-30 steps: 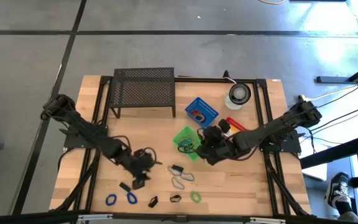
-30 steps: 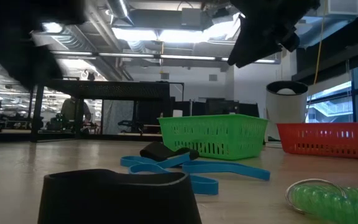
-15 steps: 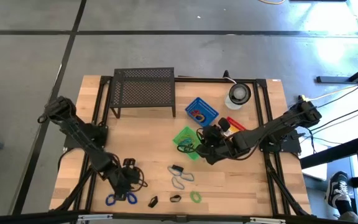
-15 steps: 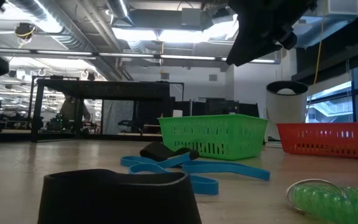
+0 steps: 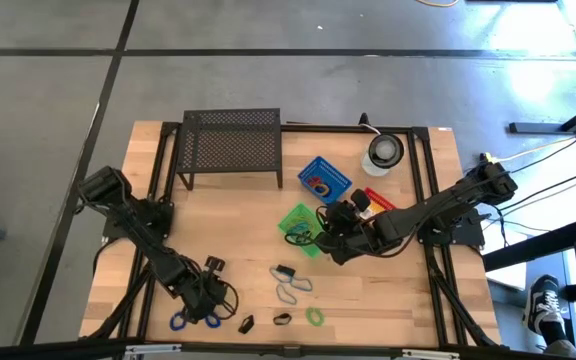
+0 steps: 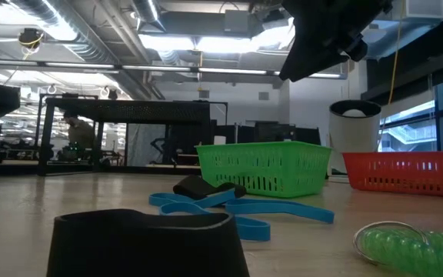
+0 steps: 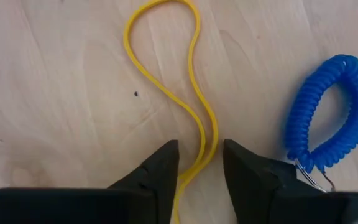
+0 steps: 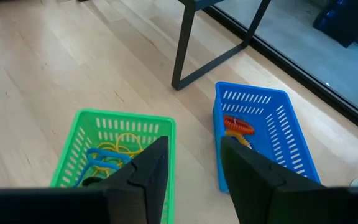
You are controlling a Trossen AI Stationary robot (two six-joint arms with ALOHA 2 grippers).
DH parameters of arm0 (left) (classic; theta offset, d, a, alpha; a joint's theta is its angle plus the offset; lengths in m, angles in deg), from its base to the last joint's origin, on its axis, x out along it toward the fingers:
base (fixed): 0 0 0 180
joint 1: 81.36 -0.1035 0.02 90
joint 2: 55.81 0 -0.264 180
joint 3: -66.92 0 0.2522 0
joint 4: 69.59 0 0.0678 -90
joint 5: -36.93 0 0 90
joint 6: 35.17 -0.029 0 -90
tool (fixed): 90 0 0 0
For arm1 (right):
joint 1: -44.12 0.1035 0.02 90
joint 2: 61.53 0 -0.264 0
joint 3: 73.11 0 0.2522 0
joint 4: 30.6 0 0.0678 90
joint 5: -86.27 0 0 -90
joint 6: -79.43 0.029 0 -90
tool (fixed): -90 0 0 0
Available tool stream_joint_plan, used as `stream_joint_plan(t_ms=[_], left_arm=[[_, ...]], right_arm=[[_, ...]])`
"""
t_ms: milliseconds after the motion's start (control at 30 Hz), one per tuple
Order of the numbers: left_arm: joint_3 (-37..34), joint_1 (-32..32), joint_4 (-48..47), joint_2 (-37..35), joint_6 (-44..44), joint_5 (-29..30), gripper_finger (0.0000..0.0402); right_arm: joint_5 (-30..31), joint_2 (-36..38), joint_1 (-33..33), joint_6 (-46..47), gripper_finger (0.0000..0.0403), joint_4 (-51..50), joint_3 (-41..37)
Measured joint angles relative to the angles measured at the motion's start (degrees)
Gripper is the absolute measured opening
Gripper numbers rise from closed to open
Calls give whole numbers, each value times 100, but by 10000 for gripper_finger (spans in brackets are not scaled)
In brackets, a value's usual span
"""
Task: Pick & Place Office Desk Supplies
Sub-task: Put the yellow rubber band into the green basket
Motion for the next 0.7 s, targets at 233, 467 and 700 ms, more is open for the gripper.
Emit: stream_joint_plan(t_ms=[233,467,700], left_arm=[[-22,20,-94,-42,-3,180,17],[-74,4,154,-190,-2,1140,2],[-81,-266,766,-916,-492,2927,2]], right_arm=[[0,0,0,0,146,0,-1],[0,0,0,0,146,4,-1],[-1,0,-17,0,146,47,-1]])
